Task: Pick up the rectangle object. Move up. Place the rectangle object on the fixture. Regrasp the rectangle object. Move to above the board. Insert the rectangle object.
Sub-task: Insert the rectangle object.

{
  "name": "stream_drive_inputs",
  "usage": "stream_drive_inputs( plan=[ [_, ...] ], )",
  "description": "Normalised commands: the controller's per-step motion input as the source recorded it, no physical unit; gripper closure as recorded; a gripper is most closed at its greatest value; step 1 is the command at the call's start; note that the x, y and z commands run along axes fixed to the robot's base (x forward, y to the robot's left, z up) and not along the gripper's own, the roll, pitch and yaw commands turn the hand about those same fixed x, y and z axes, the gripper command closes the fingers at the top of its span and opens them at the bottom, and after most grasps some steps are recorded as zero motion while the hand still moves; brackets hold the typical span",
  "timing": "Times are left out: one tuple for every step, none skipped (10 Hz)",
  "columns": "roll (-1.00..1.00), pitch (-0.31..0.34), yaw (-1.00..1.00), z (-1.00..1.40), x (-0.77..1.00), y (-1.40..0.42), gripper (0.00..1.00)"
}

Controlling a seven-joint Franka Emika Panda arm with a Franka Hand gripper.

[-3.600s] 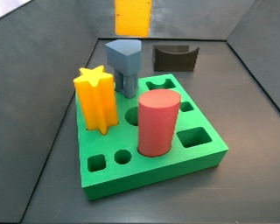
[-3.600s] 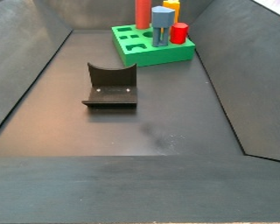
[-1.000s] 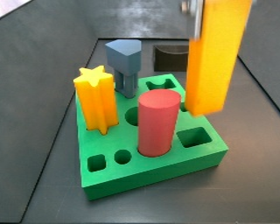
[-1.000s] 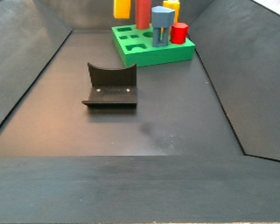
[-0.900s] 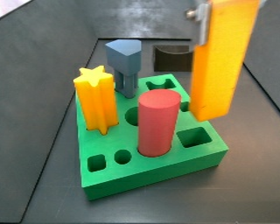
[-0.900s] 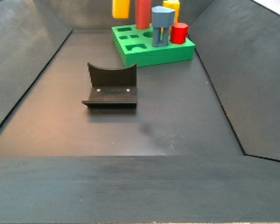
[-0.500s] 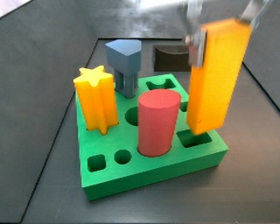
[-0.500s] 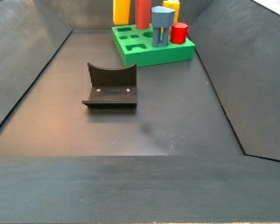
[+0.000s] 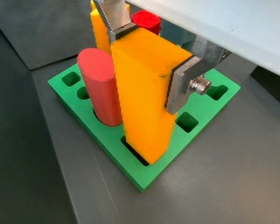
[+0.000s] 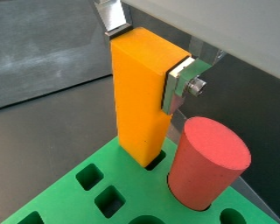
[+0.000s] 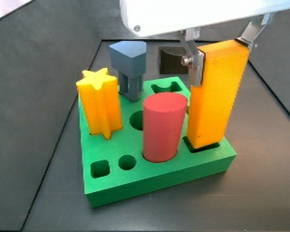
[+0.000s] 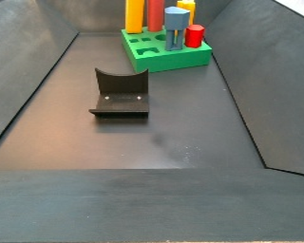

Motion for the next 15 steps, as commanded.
stream_drive_inputs(
  plan=[
    [0.02,-0.064,0.02,-0.32,-0.14,-0.12,1.00],
    [0.02,-0.083,0.00,-0.33,-0.21,-0.12,1.00],
    [0.04,-0.084,0.00,-0.34,-0.26,-0.11,1.00],
    [0.06,0.000,-0.05,-0.07,-0.23,0.00,1.00],
    [0.03,0.000,-0.03,0.00,-0.07,0.00,1.00],
    [0.09,0.000,0.00,-0.20,-0.09,-0.06,1.00],
    [0.21,-0.020,0.00,-0.61,0.00,-0.29,1.00],
    [0.22,-0.059,0.00,-0.86,0.09,-0.35,1.00],
    [0.24,-0.074,0.01,-0.81,0.11,-0.31,1.00],
    [0.24,-0.034,0.00,-0.82,0.17,-0.27,1.00],
    [0.24,0.000,0.00,-0.85,0.18,-0.06,1.00],
    [0.26,0.000,0.01,-0.77,0.22,0.00,1.00],
    [0.06,0.000,0.00,0.00,0.00,-0.05,1.00],
    [0.01,0.000,0.00,0.00,0.00,0.00,1.00],
    [0.00,0.000,0.00,0.00,0.00,0.05,1.00]
  ],
)
